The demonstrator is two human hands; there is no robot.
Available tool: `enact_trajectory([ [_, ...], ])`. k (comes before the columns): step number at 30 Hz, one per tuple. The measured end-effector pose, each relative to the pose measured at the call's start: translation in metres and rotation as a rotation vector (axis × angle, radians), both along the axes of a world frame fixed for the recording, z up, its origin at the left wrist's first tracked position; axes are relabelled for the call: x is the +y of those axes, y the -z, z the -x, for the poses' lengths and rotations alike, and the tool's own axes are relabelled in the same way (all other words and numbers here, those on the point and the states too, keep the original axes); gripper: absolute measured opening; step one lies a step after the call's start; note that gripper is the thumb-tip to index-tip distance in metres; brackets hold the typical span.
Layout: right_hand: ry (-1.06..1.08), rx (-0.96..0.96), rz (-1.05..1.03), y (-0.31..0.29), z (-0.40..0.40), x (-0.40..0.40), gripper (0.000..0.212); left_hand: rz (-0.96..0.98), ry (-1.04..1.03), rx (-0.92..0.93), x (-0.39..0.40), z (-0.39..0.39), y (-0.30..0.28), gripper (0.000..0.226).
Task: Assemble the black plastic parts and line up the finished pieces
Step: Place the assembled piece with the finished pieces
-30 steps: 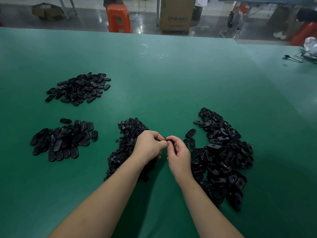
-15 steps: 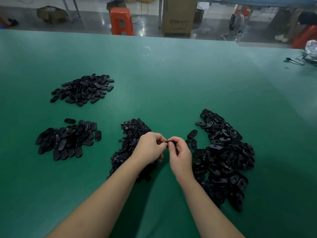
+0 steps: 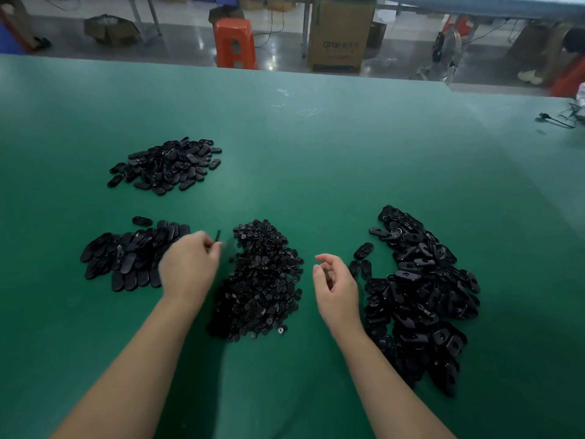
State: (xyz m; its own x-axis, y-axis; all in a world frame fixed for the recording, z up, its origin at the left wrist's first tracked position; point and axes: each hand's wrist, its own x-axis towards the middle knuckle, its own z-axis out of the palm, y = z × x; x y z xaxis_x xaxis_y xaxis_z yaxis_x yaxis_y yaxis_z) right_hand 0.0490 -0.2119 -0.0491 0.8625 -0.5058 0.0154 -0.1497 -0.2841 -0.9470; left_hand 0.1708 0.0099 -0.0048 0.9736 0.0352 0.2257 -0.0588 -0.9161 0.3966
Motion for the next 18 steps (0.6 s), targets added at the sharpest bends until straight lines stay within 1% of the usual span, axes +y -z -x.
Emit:
enact_trajectory([
  [3, 0.002, 0.009, 0.029, 0.000, -0.001, 0.001, 0.009, -0.055, -0.092, 0.008, 0.032, -0.013, 0.007, 0.022],
  [7, 0.009, 0.015, 0.049, 0.000, -0.002, 0.001, 0.009, -0.049, -0.114, 0.017, 0.048, -0.024, 0.011, 0.021],
  [9, 0.010, 0.027, 0.064, -0.001, -0.002, 0.002, 0.010, -0.016, -0.086, -0.011, 0.045, -0.021, 0.013, 0.023],
  [11, 0.012, 0.036, 0.074, -0.001, -0.002, 0.003, 0.010, 0.053, -0.002, -0.050, 0.037, -0.016, 0.015, 0.023],
  [14, 0.010, 0.045, 0.107, -0.002, -0.002, 0.004, 0.011, 0.151, 0.112, -0.034, 0.019, -0.005, 0.023, 0.020],
  [18, 0.000, 0.061, 0.195, -0.002, -0.002, 0.005, 0.013, 0.127, 0.122, 0.009, 0.012, 0.006, 0.041, 0.018],
])
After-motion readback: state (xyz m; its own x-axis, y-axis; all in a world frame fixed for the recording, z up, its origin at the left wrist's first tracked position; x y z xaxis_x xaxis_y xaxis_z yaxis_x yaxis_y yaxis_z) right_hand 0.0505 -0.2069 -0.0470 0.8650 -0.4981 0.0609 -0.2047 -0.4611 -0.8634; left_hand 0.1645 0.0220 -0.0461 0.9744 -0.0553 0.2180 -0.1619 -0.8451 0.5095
